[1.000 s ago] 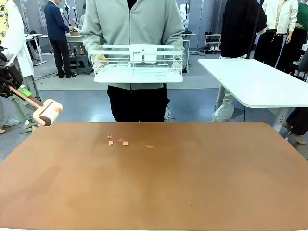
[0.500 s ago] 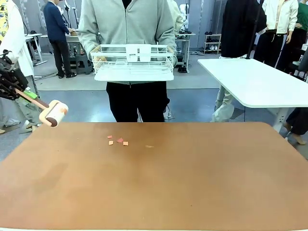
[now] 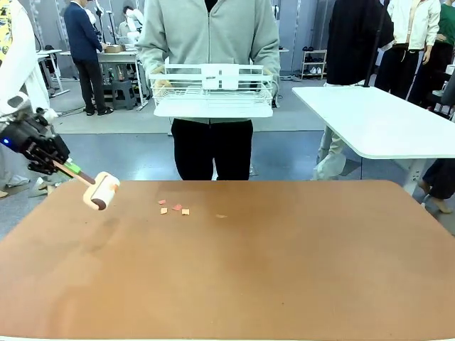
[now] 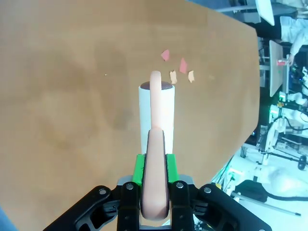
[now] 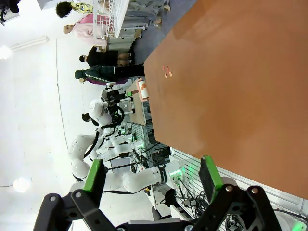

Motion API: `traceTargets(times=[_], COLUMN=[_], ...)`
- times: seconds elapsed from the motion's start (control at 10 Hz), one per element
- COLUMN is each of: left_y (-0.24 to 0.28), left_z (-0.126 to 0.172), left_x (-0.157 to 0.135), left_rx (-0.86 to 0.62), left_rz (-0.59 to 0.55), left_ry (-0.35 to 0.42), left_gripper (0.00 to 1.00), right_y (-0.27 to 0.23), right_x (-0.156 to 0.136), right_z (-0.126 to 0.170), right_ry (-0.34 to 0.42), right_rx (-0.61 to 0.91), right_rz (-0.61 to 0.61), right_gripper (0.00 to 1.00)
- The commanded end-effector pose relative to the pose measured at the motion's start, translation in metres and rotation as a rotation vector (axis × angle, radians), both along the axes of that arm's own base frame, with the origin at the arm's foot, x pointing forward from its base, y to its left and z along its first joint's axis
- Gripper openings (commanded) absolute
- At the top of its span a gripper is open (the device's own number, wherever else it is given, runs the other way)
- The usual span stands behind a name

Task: Clean the table.
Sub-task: Clean the table with the Lint Roller when the human lifts the Dish drying rack.

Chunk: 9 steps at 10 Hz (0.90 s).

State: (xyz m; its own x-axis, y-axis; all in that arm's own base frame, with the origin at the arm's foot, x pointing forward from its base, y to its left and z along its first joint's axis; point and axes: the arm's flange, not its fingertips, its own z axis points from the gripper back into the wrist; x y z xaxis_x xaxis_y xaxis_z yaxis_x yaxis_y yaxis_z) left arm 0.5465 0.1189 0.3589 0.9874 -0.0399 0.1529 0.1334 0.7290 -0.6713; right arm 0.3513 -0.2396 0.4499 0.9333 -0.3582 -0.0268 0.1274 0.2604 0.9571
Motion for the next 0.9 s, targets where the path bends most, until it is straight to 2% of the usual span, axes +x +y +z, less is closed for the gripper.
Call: traceTargets(times=[0.0, 0.3, 0.5, 0.6, 0.7, 0.8], left_y=[-0.003, -0.003, -0.004, -0.001, -0.005, -0.005], left_z=[-0.020, -0.045, -0.046, -0.037, -0.053, -0.053], left_x=[0.019, 0.035, 0.037, 0.033, 0.033, 0.033], left_rx=[-0.004, -0.028, -0.064, -0.079, -0.019, -0.019], left_rz=[-0.016, 0.020, 0.031, 0.030, 0.015, 0.015], left_ry=[-0.012, 0.012, 0.012, -0.003, 0.034, 0.034], left_gripper=[0.21, 0.21, 0.21, 0.21, 0.21, 0.21], right_y=[0.002, 0.002, 0.002, 0.002, 0.002, 0.002], right_x=[-0.004, -0.004, -0.004, -0.004, -0.004, -0.004], right_z=[0.002, 0.002, 0.002, 0.002, 0.002, 0.002], right_ry=[-0.011, -0.011, -0.011, -0.011, -0.011, -0.011], right_rx=[0.008, 0.008, 0.008, 0.008, 0.008, 0.008], right_rz=[0.000, 0.000, 0.000, 0.000, 0.000, 0.000], right_gripper=[1.00, 1.00, 1.00, 1.00, 1.00, 1.00])
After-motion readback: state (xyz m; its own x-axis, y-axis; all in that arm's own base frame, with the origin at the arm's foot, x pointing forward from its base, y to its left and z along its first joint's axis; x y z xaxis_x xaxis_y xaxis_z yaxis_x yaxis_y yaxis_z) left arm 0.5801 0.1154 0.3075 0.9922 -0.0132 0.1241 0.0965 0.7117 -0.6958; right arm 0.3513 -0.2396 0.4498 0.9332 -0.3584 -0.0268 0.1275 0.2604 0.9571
